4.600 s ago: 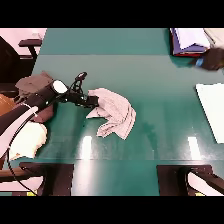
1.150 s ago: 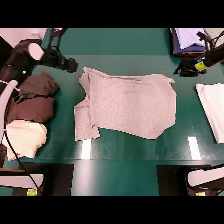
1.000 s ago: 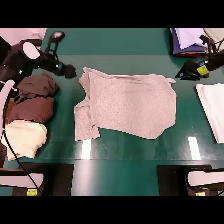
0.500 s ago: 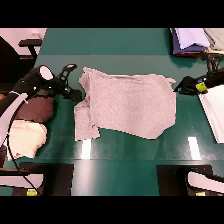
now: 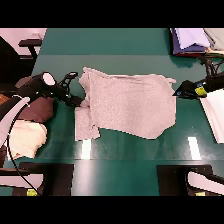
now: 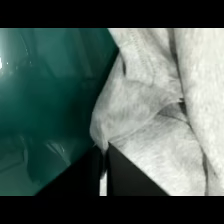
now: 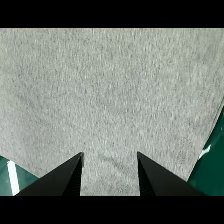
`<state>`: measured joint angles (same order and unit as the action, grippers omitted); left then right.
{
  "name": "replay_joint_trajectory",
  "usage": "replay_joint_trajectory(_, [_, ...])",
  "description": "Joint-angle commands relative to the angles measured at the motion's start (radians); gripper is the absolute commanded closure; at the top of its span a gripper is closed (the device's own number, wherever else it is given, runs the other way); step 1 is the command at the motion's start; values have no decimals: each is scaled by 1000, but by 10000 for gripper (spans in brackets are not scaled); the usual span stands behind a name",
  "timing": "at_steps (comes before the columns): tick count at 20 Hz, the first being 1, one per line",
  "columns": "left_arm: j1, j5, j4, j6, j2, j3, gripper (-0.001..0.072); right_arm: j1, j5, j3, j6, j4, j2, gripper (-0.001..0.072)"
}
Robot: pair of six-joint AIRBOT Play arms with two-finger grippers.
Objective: Fold the shirts.
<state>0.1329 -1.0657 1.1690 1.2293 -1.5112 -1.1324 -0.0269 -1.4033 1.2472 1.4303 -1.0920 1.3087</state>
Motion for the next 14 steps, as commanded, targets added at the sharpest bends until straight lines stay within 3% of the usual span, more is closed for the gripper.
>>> replay_joint_trajectory(1, [-1,-33,2,5,9,-8,686,-5,-66,-2,1,-12,-2,322])
replay_joint_trajectory(6, [-1,-54,1,4,108,-35,686,-62,-184,-45,54,-139,-16,321])
replay_joint_trajectory(8, [-1,-63,-1,3,128,-35,686,-90,-139,-174,58,-130,-56,284])
replay_joint_trajectory(9, [-1,-67,-1,3,129,-35,686,-97,-111,-254,68,-129,-79,170])
replay_joint_trajectory(14, [-1,-62,-27,4,129,-35,686,-61,126,-627,42,99,-155,166])
